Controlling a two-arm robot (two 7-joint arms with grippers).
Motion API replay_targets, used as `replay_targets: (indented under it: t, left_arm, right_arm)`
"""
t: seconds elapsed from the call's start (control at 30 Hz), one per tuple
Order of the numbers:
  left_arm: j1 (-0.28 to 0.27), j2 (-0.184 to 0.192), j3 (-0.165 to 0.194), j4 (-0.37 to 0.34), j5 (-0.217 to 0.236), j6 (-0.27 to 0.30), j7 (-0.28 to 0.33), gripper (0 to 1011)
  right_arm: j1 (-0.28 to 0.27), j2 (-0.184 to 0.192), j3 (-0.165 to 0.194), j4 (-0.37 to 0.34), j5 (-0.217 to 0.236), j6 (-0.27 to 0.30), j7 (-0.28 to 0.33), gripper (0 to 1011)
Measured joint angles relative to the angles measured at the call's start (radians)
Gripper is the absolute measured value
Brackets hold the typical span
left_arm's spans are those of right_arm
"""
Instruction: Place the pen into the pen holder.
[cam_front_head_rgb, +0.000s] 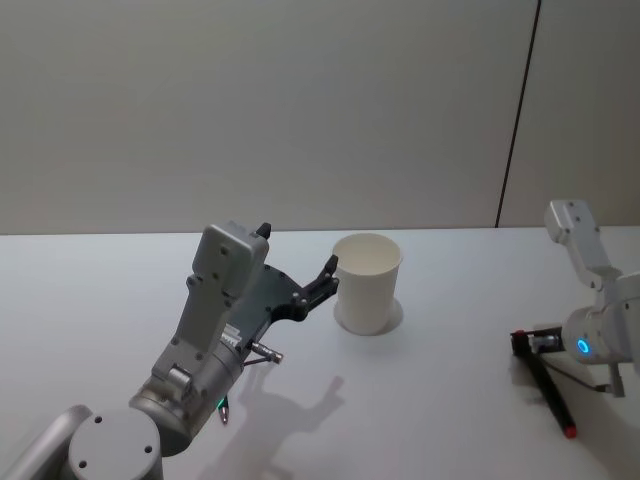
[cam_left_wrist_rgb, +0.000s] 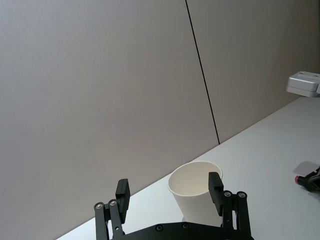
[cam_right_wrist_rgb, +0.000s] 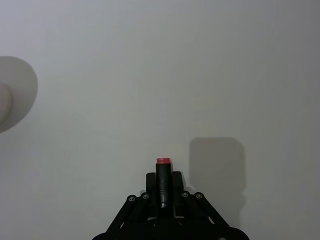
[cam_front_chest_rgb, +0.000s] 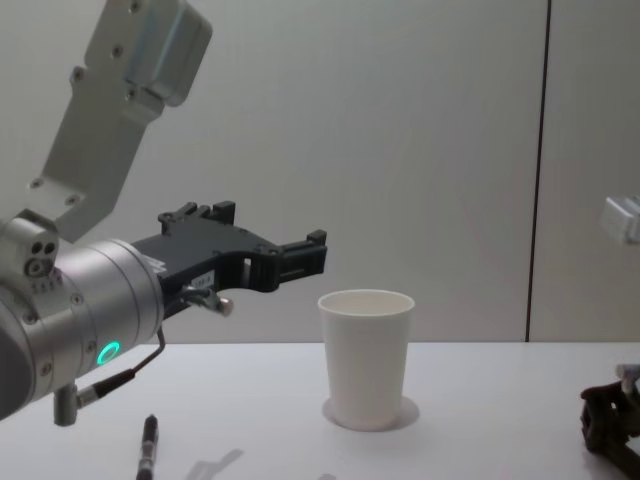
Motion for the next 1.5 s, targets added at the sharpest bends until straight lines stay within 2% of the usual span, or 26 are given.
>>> replay_targets:
  t: [0.07,0.47,0.7,0.93,1.33,1.5]
  left_arm:
    - [0.000,0.000,0.000,0.000,0.000,0.000,0.000,1004]
    - [0.000,0.000,0.000,0.000,0.000,0.000,0.000,1004]
    - [0.000,0.000,0.000,0.000,0.000,0.000,0.000,1004]
    - [0.000,0.000,0.000,0.000,0.000,0.000,0.000,1004]
    - [0.000,0.000,0.000,0.000,0.000,0.000,0.000,1004]
    - [0.000,0.000,0.000,0.000,0.000,0.000,0.000,1004]
  right_arm:
    - [-0.001,0.000,0.001,-0.001,-0.003,0.001,0.002,168]
    - [-0.014,0.003,0.004,-0.024,-0.029,-0.004,0.016,168]
    - [-0.030,0.009,0.007,-0.062,-0.045,-0.039,0.028,168]
    - [-0.051,0.017,0.010,-0.109,-0.058,-0.096,0.043,168]
    - [-0.096,0.036,0.020,-0.188,-0.069,-0.242,0.073,168]
    - [-0.116,0.043,0.025,-0.215,-0.064,-0.319,0.081,168]
